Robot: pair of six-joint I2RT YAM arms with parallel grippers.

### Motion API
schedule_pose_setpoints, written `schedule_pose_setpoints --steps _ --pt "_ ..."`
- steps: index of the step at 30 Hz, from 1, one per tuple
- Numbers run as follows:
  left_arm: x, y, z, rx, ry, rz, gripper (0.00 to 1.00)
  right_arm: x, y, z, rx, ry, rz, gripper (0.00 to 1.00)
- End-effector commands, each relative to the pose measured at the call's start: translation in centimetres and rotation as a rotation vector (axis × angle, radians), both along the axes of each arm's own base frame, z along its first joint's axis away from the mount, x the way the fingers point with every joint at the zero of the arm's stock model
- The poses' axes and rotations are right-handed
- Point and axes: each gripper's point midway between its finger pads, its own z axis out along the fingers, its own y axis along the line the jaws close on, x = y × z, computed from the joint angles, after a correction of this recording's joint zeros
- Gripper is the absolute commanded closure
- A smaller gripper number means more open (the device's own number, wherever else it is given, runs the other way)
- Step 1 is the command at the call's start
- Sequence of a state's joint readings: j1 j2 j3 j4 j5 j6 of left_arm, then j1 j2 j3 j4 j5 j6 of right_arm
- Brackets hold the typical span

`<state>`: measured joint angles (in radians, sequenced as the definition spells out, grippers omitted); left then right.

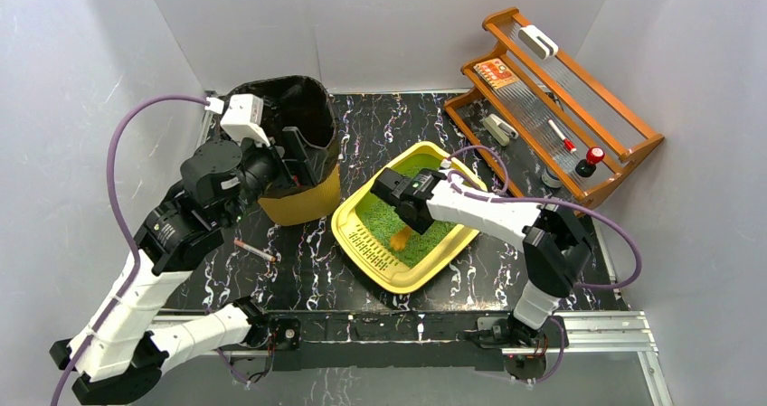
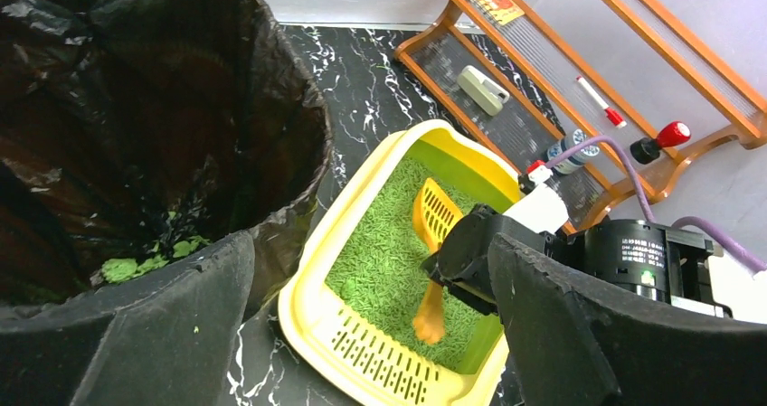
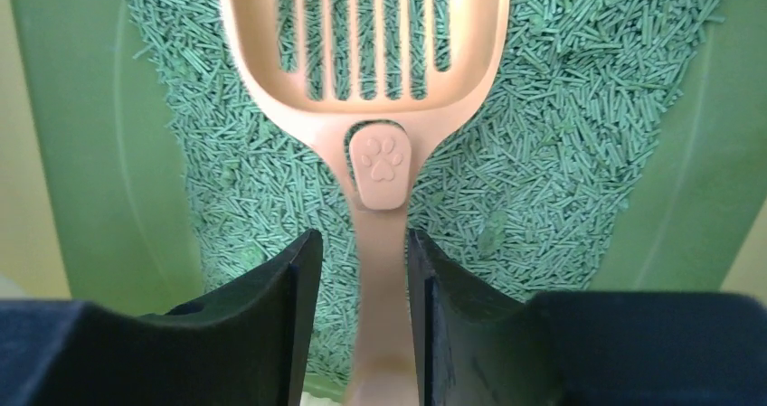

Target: Clean the litter box

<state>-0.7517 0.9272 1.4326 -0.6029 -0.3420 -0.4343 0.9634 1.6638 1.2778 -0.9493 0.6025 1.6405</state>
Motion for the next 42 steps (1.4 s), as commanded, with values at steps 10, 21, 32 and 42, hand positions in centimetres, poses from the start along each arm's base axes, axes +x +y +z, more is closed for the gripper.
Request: schedule_pose_setpoints --steps 10,21,32,42 --pt "-0.6 2.3 0.8 0.058 -0.028 0.047 0.02 1.2 0.2 3.6 -0.004 -0.045 -0.07 0.25" --pt "-0.9 0.2 -1.4 0.112 0.033 -0.062 0.02 1.1 1.5 9.3 0.116 -0.184 0.235 0.02" --pt "-2.1 0.0 -1.1 0.068 -0.008 -0.117 0.02 -0.7 -1.2 17.8 -0.012 -0.419 0.719 0.02" --pt "-3.0 -0.4 -0.8 0.022 -0.029 -0.165 0.02 -3.7 -3.7 25.2 0.102 -0.717 0.843 0.02"
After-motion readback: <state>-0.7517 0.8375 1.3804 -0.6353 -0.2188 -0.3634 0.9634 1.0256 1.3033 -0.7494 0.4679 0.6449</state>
